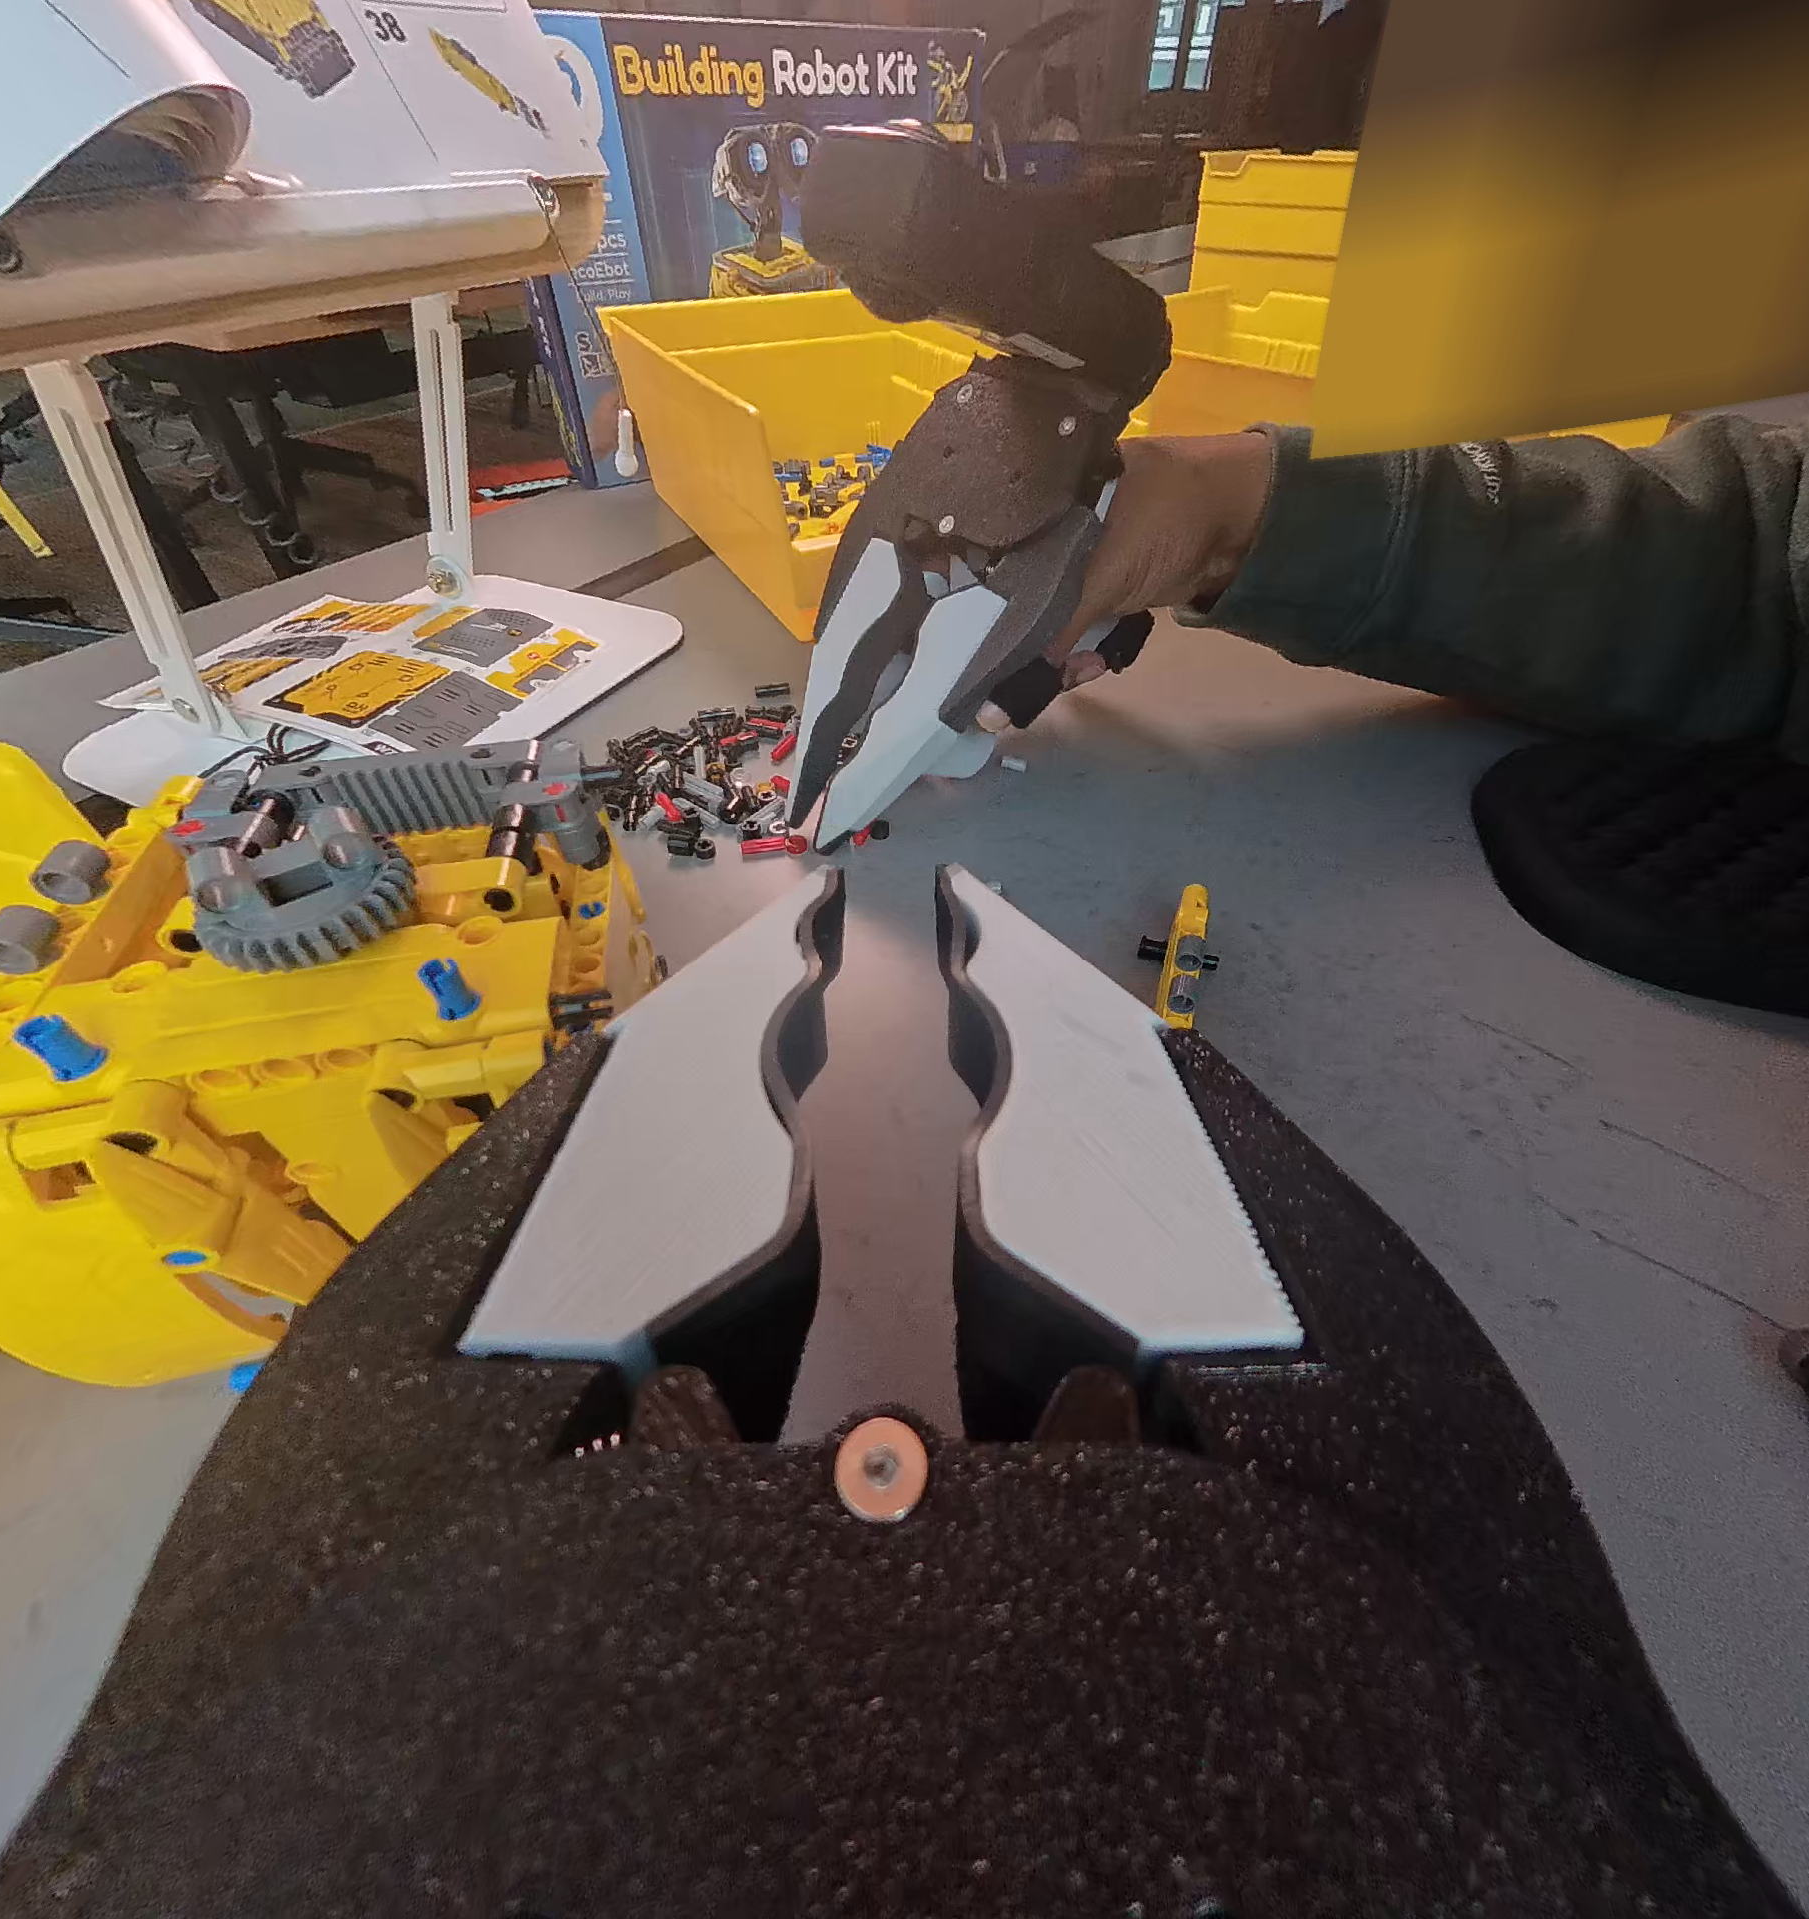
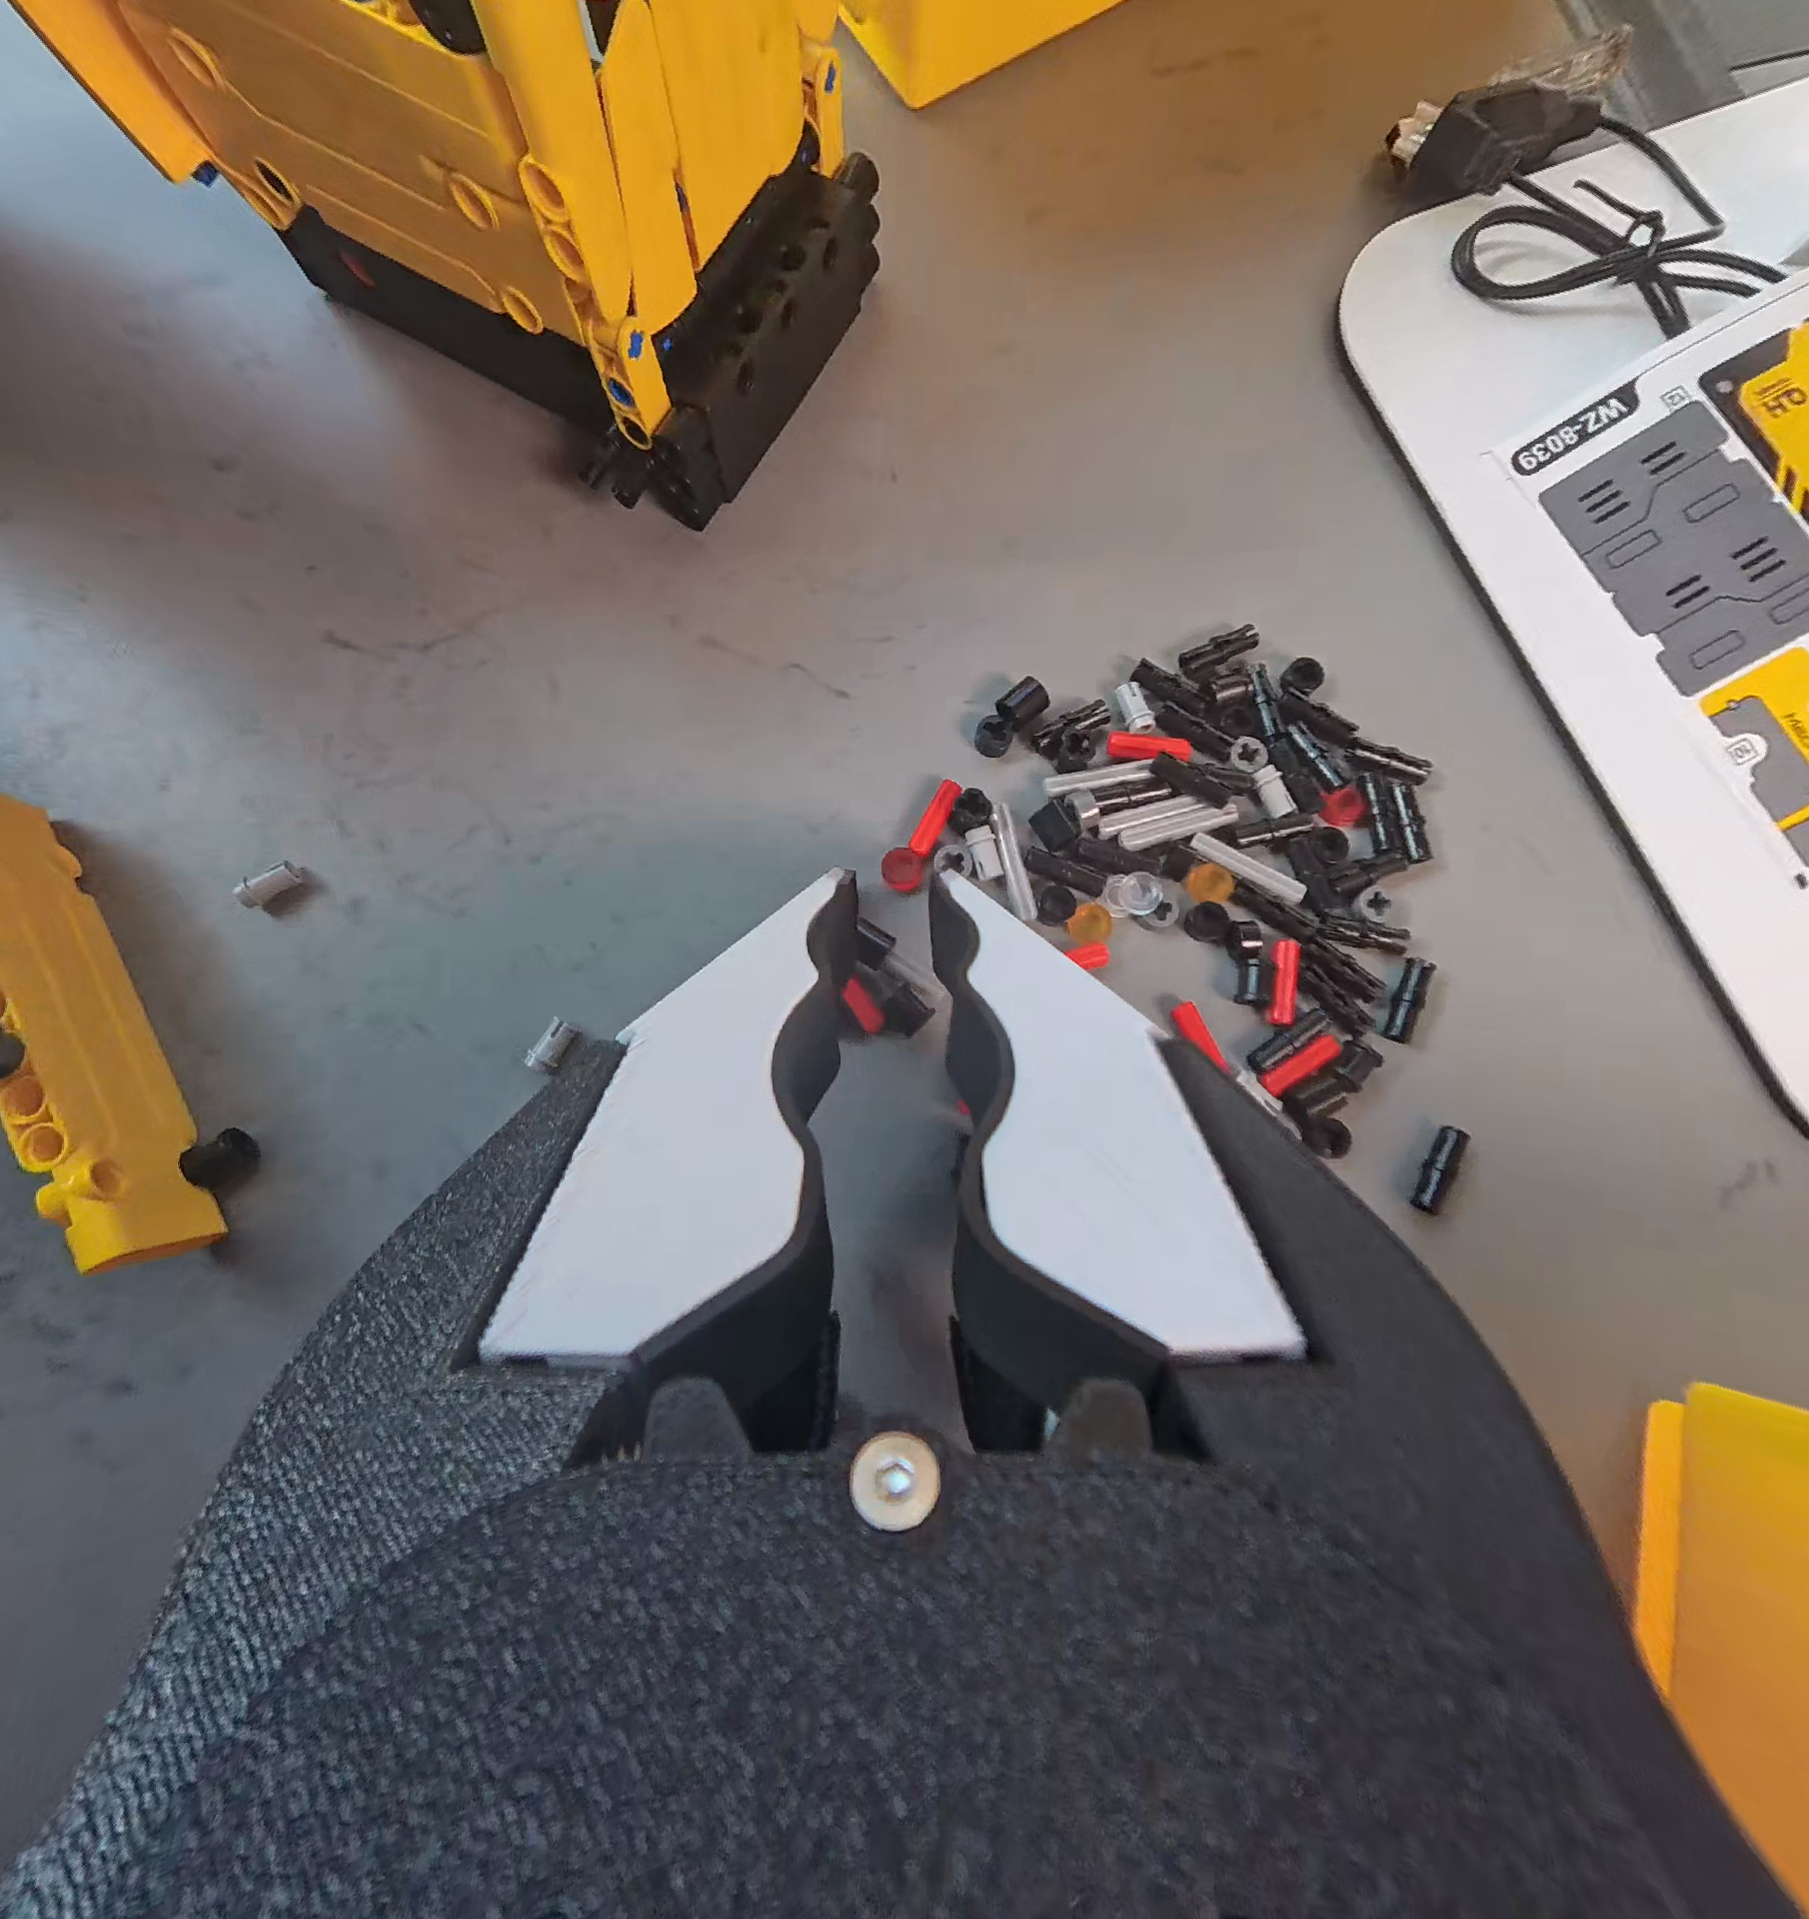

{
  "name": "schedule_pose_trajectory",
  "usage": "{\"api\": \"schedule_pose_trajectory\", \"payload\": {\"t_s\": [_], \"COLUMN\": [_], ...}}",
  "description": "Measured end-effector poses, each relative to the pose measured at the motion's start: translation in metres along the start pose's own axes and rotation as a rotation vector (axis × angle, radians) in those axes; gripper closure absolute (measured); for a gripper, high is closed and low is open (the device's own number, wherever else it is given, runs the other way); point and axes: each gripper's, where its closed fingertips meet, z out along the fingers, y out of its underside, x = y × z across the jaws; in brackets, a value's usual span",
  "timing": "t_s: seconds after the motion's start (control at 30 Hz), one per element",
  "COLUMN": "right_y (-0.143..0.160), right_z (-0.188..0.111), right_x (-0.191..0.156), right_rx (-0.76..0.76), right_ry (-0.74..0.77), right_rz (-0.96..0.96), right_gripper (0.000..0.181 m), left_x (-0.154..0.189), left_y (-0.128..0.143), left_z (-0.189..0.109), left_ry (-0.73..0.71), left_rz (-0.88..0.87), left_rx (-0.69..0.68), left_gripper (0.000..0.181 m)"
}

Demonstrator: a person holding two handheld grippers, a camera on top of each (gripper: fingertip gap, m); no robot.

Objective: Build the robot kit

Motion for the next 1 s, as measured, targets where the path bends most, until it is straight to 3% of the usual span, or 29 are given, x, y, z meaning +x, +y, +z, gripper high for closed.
{"api": "schedule_pose_trajectory", "payload": {"t_s": [0.27, 0.83, 1.0], "right_y": [-0.0027, -0.0020, -0.0042], "right_z": [0.0028, 0.0041, 0.0064], "right_x": [0.0032, 0.0003, 0.0038], "right_rx": [-0.025, -0.046, -0.031], "right_ry": [0.013, -0.005, -0.024], "right_rz": [0.017, 0.049, 0.068], "right_gripper": [0.175, 0.170, 0.179], "left_x": [0.0019, 0.0020, 0.0023], "left_y": [0.0005, 0.0003, 0.0011], "left_z": [0.0004, -0.0001, 0.0006], "left_ry": [0.006, 0.005, 0.006], "left_rz": [0.010, 0.013, 0.014], "left_rx": [-0.005, -0.005, -0.009], "left_gripper": [0.164, 0.164, 0.164]}}
